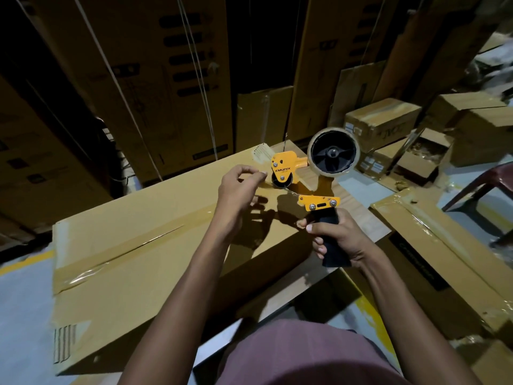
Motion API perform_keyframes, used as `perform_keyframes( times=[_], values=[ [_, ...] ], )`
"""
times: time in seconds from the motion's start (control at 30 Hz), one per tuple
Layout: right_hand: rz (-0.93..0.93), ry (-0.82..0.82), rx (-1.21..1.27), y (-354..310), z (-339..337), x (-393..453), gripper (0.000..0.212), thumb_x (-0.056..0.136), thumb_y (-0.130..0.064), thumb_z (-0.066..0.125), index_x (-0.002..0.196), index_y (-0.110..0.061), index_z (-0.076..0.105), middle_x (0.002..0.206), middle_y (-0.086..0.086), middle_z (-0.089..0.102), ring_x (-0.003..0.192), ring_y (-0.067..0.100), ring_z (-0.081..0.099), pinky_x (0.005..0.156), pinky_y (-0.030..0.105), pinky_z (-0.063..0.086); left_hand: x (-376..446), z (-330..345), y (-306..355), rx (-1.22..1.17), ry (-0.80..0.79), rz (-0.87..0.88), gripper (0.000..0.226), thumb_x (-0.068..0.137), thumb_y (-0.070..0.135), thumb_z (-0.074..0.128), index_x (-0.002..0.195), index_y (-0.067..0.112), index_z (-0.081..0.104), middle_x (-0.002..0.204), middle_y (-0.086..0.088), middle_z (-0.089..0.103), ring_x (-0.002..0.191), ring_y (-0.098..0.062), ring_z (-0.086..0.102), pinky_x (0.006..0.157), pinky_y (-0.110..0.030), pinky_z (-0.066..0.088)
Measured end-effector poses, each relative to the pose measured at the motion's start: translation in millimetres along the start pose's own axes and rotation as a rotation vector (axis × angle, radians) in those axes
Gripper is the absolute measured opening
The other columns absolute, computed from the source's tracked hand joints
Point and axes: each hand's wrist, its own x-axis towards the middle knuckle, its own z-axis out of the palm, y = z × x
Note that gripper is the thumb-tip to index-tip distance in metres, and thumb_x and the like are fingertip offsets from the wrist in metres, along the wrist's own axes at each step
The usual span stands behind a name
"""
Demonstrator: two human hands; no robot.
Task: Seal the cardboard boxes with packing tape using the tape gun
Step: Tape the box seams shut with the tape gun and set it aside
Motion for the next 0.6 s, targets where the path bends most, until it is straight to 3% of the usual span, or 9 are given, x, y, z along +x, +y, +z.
perform_keyframes(
  times=[0.1,0.17,0.23,0.33,0.43,0.53,0.6],
  values=[
    [-0.027,0.048,-0.107,-5,-8,-1,0.015,0.093,0.006,0.065,0.090,-0.007,0.074,0.059,0.011,0.051,0.046,0.021,0.048,0.051,0.031,0.045,3,5,6,0.055,-0.094,-0.149,0.034,0.095,0.046,0.066,0.108,0.014,0.069,0.088,-0.010,0.066,0.061,-0.022,0.066,0.053,-0.031,0.056],
    [-0.042,0.069,-0.145,-9,-14,0,0.018,0.093,0.005,0.066,0.088,-0.009,0.074,0.059,0.011,0.052,0.046,0.022,0.049,0.051,0.031,0.046,8,8,9,0.002,-0.159,-0.207,0.035,0.097,0.044,0.064,0.111,0.012,0.068,0.076,-0.013,0.065,0.052,-0.019,0.060,0.046,-0.025,0.049],
    [-0.053,0.085,-0.168,-12,-22,3,0.017,0.094,0.006,0.066,0.089,-0.009,0.072,0.059,0.012,0.052,0.045,0.022,0.049,0.050,0.032,0.047,15,14,13,-0.089,-0.189,-0.228,0.030,0.098,0.035,0.065,0.110,0.009,0.070,0.072,-0.014,0.068,0.053,-0.019,0.062,0.046,-0.025,0.051],
    [-0.062,0.083,-0.186,-17,-30,12,0.014,0.093,0.006,0.066,0.092,-0.007,0.071,0.060,0.012,0.054,0.046,0.022,0.050,0.050,0.032,0.049,26,21,13,-0.224,-0.177,-0.255,0.026,0.097,0.023,0.065,0.108,0.000,0.070,0.086,-0.022,0.074,0.062,-0.023,0.070,0.052,-0.025,0.058],
    [-0.057,0.071,-0.215,-27,-40,27,0.008,0.094,0.005,0.066,0.096,-0.001,0.069,0.061,0.013,0.054,0.047,0.021,0.051,0.050,0.031,0.049,43,29,15,-0.352,-0.153,-0.278,0.037,0.098,0.027,0.062,0.113,-0.006,0.067,0.093,-0.018,0.073,0.065,-0.024,0.072,0.051,-0.025,0.059],
    [-0.039,0.062,-0.245,-38,-50,45,0.004,0.094,0.005,0.065,0.093,0.002,0.064,0.060,0.013,0.053,0.047,0.023,0.049,0.050,0.031,0.047,62,38,26,-0.285,-0.123,-0.243,0.045,0.095,0.040,0.067,0.111,-0.002,0.069,0.083,-0.011,0.075,0.066,-0.023,0.073,0.050,-0.025,0.059],
    [-0.033,0.056,-0.267,-43,-56,57,0.003,0.094,0.007,0.062,0.094,0.009,0.060,0.060,0.015,0.052,0.048,0.023,0.048,0.051,0.032,0.044,78,44,37,-0.166,-0.122,-0.243,0.033,0.095,0.025,0.069,0.109,-0.005,0.069,0.080,-0.016,0.075,0.060,-0.019,0.071,0.047,-0.023,0.057]
  ],
)
